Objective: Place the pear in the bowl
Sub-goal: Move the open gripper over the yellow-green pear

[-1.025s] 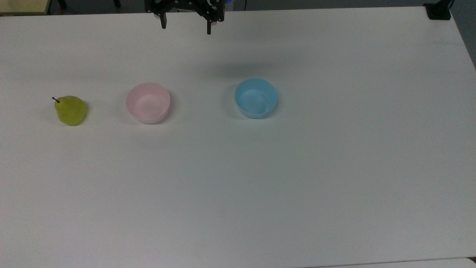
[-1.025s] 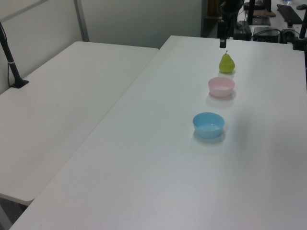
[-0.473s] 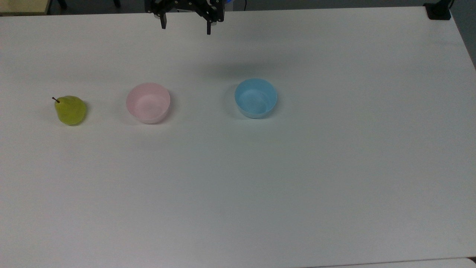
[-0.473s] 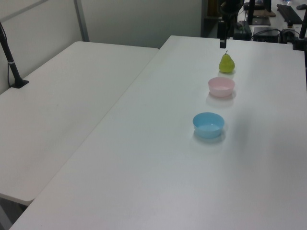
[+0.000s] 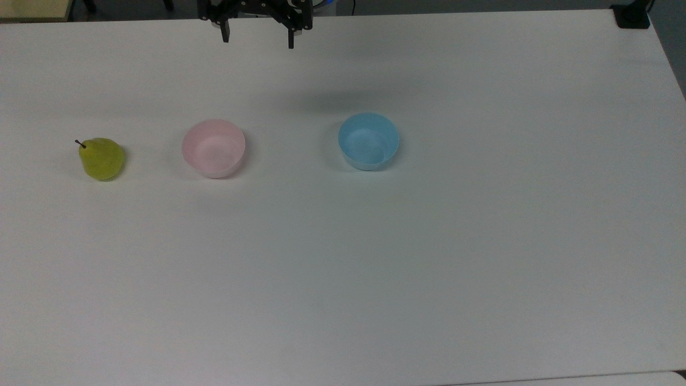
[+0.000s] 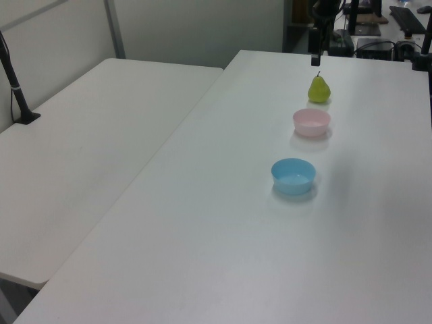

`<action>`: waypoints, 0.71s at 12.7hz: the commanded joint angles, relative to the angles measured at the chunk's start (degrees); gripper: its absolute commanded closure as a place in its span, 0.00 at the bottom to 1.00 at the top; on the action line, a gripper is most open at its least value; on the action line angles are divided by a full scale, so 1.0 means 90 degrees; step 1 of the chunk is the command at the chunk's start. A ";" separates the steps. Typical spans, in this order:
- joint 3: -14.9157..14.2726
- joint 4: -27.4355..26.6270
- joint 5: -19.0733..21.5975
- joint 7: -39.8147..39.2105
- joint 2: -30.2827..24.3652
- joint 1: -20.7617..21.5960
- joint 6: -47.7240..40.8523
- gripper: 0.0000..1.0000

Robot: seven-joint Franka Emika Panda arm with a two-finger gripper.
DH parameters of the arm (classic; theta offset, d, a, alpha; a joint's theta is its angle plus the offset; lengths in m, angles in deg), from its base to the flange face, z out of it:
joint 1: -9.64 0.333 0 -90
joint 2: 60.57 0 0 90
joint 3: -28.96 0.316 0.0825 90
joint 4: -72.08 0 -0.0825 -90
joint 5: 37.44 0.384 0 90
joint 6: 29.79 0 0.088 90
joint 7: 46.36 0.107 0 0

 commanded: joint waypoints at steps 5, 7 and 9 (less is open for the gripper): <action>-0.0060 -0.0073 0.0000 -0.1413 0.0142 -0.1108 0.0604 0.00; -0.0070 -0.0063 0.0000 -0.1824 0.0327 -0.1401 0.0858 0.00; -0.0070 -0.0015 -0.0010 -0.2137 0.0571 -0.1665 0.1006 0.00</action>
